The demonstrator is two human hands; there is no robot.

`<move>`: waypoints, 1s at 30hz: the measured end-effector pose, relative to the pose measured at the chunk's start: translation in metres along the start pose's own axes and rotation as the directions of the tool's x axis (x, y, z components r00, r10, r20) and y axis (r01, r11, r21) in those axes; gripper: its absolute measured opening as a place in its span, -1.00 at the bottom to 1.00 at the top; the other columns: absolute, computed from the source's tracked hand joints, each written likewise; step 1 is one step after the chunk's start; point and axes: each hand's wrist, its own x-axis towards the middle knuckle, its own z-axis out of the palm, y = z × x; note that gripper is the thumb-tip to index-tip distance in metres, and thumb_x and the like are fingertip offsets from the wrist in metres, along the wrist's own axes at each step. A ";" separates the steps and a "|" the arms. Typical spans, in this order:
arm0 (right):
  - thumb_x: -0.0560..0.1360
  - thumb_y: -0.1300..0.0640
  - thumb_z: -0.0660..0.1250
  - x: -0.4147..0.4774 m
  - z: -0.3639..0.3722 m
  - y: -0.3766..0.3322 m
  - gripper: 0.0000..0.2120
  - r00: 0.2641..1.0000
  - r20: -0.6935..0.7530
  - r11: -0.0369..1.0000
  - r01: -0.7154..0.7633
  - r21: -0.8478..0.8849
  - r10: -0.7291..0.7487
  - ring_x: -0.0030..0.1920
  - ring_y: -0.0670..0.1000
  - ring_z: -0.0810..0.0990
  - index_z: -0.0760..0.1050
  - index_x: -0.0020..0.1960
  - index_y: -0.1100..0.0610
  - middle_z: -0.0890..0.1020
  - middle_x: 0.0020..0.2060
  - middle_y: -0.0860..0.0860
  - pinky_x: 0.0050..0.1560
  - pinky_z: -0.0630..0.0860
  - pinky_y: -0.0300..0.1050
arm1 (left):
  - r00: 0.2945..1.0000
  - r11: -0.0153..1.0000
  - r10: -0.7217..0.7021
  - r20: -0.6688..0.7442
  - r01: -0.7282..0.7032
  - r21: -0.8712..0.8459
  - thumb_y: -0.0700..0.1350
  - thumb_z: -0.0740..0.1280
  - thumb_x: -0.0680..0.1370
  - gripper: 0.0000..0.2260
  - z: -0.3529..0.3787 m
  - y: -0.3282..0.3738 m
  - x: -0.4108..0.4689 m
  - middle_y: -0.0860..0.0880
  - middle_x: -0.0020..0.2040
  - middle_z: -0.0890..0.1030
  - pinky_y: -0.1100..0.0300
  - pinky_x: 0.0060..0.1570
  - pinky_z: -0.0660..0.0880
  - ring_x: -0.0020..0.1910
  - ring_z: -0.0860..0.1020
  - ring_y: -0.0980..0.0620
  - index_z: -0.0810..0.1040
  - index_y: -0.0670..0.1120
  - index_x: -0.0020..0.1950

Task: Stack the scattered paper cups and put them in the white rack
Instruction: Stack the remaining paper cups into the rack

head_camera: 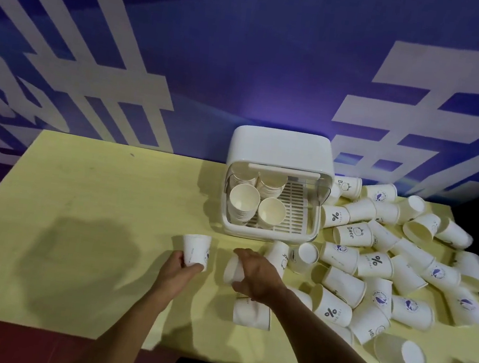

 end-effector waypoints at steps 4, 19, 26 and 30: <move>0.34 -0.02 0.58 -0.003 -0.017 -0.001 -0.20 0.977 -0.161 0.903 -0.056 0.426 0.137 0.27 0.00 0.51 0.33 0.48 0.09 0.52 0.31 0.00 0.27 0.40 -0.24 | 0.997 1.000 -0.016 -0.069 0.014 -0.026 0.01 0.45 0.30 -0.57 -0.004 0.000 0.004 -0.06 -0.02 0.65 0.11 -0.14 0.47 -0.06 0.62 -0.06 0.50 -0.09 0.11; 0.33 0.00 0.56 0.002 -0.124 0.044 -0.36 0.781 -0.573 0.863 0.089 0.496 0.249 0.20 -0.06 0.47 0.41 0.34 0.02 0.47 0.20 -0.06 0.23 0.45 -0.11 | 0.992 0.993 0.120 0.034 -0.119 -0.010 -0.06 0.57 0.34 -0.55 0.062 0.036 -0.020 0.09 0.05 0.66 0.23 -0.06 0.52 -0.01 0.63 0.17 0.50 0.06 0.17; 0.41 0.05 0.54 0.024 -0.105 0.046 -0.29 0.839 -0.508 0.907 0.044 0.418 0.194 0.28 0.04 0.44 0.31 0.45 0.11 0.41 0.31 0.05 0.23 0.40 -0.14 | 0.990 0.988 0.143 0.009 -0.143 0.058 -0.09 0.56 0.40 -0.52 0.062 0.045 -0.024 0.03 0.10 0.63 0.07 0.11 0.57 0.05 0.62 0.06 0.48 -0.01 0.25; 0.40 0.07 0.54 0.025 -0.098 0.047 -0.25 0.847 -0.493 0.932 -0.005 0.363 0.196 0.30 0.08 0.44 0.27 0.48 0.13 0.41 0.32 0.07 0.25 0.42 -0.11 | 0.988 0.986 0.153 0.020 -0.154 0.069 -0.10 0.55 0.41 -0.53 0.065 0.053 -0.024 0.01 0.11 0.63 0.13 0.07 0.56 0.05 0.62 0.05 0.49 -0.03 0.27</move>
